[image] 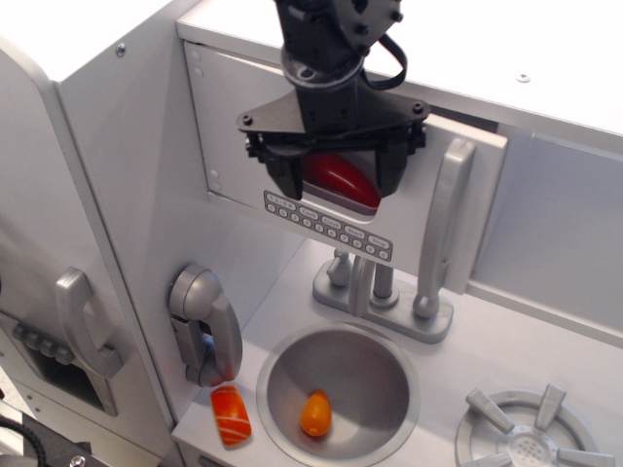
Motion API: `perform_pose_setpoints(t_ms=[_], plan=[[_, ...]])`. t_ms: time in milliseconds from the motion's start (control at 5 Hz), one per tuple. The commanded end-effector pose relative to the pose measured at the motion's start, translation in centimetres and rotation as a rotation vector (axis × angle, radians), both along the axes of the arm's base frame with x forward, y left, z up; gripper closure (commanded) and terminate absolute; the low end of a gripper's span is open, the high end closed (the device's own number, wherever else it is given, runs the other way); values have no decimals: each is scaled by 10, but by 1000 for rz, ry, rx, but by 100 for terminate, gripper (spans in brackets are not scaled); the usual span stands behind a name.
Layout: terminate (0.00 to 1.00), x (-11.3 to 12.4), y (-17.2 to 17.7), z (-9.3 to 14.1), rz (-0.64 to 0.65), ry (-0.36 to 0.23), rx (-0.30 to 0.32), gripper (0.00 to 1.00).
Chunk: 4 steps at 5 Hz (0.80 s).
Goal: Close microwave
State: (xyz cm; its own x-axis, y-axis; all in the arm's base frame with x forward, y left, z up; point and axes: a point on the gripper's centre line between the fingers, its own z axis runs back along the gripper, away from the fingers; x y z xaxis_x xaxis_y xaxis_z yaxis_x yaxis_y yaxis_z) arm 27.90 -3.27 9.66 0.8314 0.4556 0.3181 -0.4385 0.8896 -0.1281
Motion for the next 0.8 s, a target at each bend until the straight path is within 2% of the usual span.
perform_pose_setpoints(t_ms=[0, 200, 400, 600], plan=[[0, 14, 3, 19, 22, -75, -6, 0], [0, 19, 3, 17, 35, -77, 2, 0], [0, 5, 4, 12, 7, -65, 7, 0], [0, -20, 11, 6, -44, -17, 28, 0]])
